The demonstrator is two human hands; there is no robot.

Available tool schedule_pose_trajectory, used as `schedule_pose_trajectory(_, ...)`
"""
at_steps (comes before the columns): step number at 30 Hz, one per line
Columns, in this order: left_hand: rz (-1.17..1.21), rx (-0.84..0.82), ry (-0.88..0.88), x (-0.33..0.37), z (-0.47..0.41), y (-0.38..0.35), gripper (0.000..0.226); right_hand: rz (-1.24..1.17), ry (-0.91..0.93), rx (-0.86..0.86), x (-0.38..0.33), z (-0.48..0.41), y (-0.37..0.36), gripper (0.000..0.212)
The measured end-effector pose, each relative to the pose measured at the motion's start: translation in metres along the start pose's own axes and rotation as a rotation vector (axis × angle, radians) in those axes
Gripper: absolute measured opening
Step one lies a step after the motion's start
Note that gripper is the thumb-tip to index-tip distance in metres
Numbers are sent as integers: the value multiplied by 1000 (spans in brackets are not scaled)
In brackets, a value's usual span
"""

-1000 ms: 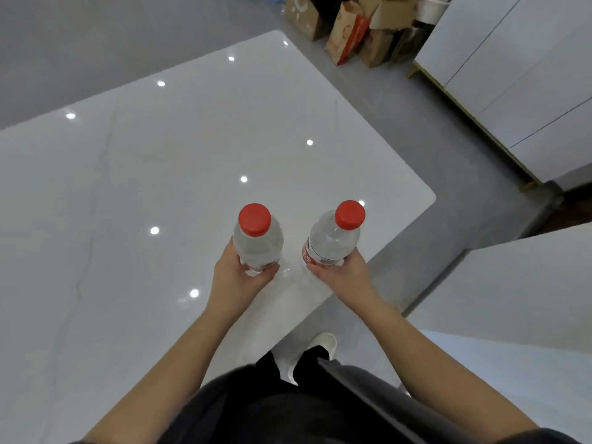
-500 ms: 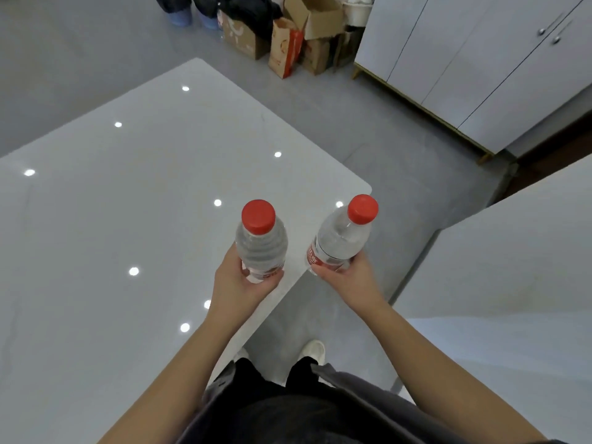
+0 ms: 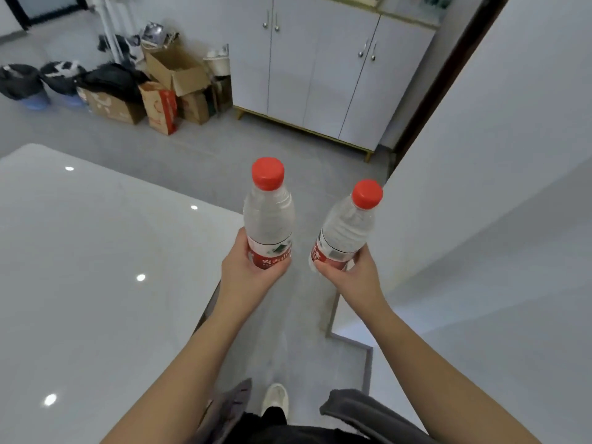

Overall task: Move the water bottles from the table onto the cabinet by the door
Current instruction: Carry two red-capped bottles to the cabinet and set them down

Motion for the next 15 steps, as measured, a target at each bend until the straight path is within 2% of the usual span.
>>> schedule_pose_trajectory(6, -38, -115, -122, 48, -38, -39, 48, -37, 68, 182, -35, -11, 50, 60)
schedule_pose_trajectory(12, -2, -220, -233, 102, -72, -63, 62, -145, 132, 336, -84, -11, 84, 55)
schedule_pose_trajectory(15, 16, -236, -307, 134, -91, -65, 60, -199, 180, 389, -120, -14, 100, 57)
Point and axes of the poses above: each hand's wrist, its own z-axis away from the middle knuckle, its own y-axis out of the back of the hand, x = y × z, the point moved 7 cm from there along -z, towards the middle knuckle, and after that the axes turned 6 degrees about -y, right-handed, at the moved point
